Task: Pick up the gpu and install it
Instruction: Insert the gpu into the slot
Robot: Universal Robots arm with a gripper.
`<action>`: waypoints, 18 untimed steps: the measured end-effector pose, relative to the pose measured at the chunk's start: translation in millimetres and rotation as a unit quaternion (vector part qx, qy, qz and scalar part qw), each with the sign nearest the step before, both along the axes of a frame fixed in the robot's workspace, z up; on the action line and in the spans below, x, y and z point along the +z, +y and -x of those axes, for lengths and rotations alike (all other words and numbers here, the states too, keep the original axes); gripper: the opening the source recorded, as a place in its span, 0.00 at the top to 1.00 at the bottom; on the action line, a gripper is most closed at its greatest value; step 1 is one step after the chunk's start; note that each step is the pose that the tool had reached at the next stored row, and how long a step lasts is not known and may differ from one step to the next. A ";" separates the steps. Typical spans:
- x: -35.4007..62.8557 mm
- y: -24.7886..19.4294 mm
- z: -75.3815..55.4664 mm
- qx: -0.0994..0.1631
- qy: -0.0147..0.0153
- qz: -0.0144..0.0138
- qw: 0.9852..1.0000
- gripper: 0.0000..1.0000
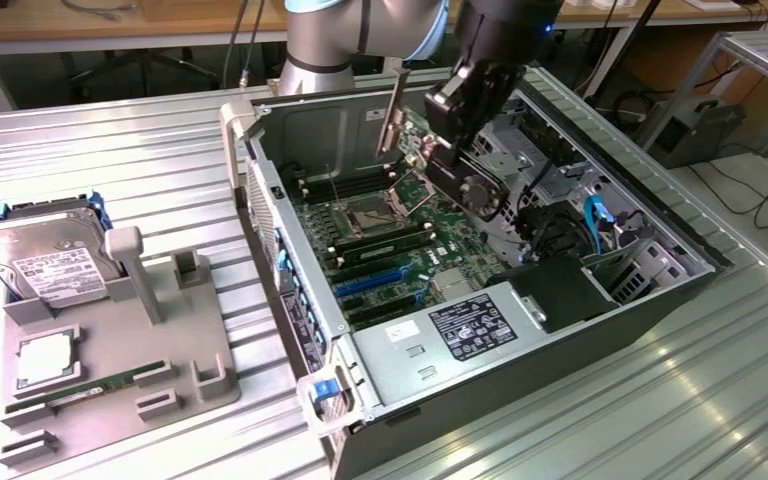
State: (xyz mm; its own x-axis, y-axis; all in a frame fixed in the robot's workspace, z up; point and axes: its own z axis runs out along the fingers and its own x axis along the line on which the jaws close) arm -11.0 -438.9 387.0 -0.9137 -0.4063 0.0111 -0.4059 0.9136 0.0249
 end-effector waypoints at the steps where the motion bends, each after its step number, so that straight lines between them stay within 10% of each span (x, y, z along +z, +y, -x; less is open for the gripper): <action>1: -0.2 0.0 0.0 0.011 0.000 0.000 1.000 0.74; 11: -1.8 0.0 0.0 0.113 -0.003 0.000 0.994 0.74; 15: -2.4 0.0 0.0 0.152 -0.004 0.000 0.988 0.74; 18: -3.1 0.0 0.0 0.193 -0.005 0.000 0.981 0.74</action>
State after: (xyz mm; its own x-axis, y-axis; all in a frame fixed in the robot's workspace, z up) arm -11.1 -438.9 384.0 -0.6918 -0.7221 0.0031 -0.7219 0.6917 0.0192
